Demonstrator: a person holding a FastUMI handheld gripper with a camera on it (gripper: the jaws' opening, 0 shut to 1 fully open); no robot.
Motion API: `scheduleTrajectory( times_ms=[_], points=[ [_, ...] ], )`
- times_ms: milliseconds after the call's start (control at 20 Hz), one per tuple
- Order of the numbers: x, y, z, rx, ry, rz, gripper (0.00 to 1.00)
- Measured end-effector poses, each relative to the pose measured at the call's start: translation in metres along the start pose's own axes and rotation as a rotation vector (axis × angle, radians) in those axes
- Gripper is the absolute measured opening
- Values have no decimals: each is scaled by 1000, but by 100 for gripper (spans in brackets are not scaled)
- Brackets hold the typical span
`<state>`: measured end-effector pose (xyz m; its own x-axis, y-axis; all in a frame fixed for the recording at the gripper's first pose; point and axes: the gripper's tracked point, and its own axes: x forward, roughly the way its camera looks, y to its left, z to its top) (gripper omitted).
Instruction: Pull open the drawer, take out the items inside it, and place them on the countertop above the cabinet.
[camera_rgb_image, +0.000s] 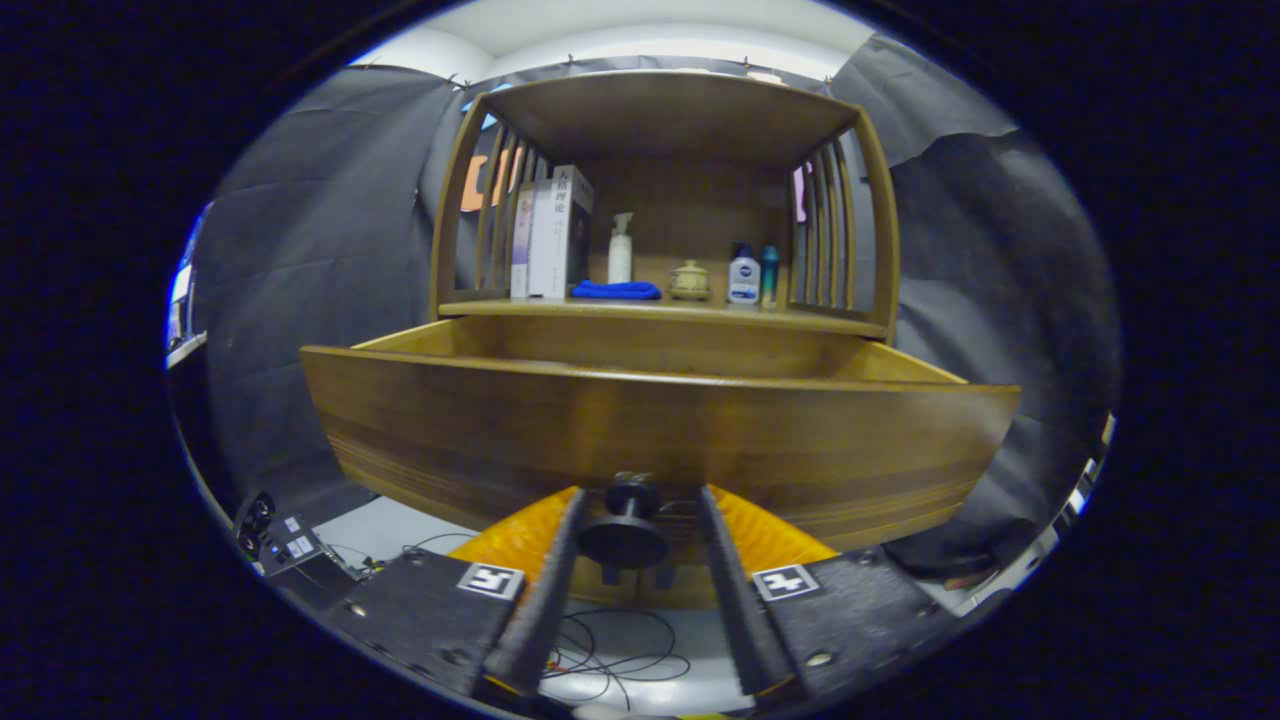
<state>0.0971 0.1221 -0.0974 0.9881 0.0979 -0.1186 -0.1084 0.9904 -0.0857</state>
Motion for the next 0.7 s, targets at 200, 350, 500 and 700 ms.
scheduleTrajectory(
  times_ms=[200, 350, 500, 700],
  points=[
    [-16, -22, 27, 34, -54, -35, 100],
    [-29, -39, 64, 54, -110, -41, 100],
    [-44, -64, 104, 73, -148, -43, 100],
    [-32, -67, 171, 95, -168, -7, 100]
  ],
)
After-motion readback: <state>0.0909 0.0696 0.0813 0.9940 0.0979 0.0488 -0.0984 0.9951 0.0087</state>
